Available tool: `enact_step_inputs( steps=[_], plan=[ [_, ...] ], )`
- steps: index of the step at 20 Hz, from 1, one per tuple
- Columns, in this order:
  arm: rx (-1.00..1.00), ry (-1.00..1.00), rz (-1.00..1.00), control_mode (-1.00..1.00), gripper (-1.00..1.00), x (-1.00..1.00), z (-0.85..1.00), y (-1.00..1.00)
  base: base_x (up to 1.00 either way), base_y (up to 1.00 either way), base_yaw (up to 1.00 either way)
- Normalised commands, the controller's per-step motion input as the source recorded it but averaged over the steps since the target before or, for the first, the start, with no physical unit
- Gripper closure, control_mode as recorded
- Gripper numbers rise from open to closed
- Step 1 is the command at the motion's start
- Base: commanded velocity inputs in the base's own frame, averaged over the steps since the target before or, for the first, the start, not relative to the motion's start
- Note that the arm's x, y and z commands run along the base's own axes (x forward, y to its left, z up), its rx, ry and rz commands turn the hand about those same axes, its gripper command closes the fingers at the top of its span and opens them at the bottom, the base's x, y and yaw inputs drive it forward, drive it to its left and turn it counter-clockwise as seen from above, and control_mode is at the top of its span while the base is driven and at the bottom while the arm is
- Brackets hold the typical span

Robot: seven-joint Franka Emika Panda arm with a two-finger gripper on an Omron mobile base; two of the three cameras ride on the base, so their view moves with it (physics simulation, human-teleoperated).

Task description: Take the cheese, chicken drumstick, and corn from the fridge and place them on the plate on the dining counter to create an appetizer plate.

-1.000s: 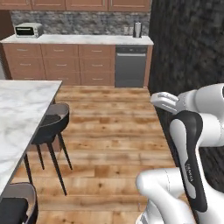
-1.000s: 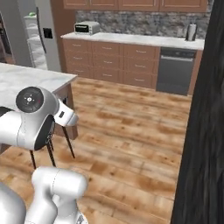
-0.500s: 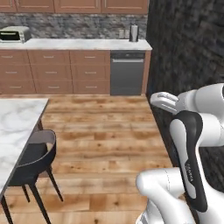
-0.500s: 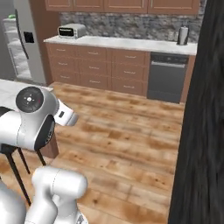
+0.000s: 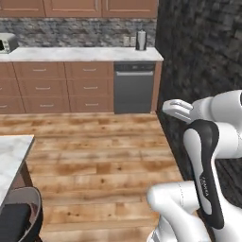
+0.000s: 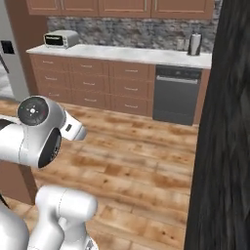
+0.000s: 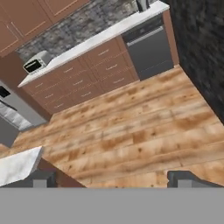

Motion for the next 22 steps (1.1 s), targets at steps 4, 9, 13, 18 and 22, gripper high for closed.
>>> enact_step_inputs(
  steps=[4,9,13,18,22],
  plan=[
    [0.00,0.00,0.00,1.00,-1.00,0.00,0.00,0.00,1.00,0.11,0.11],
    [0.00,0.00,0.00,1.00,-1.00,0.00,0.00,0.00,1.00,0.02,0.35],
    [0.00,0.00,0.00,1.00,-1.00,0.00,0.00,0.00,1.00,0.00,0.48],
    [0.00,0.00,0.00,1.00,-1.00,0.00,0.00,0.00,1.00,0.00,0.47],
    [0.00,0.00,0.00,1.00,-1.00,0.00,0.00,0.00,1.00,0.00,0.47]
  ],
)
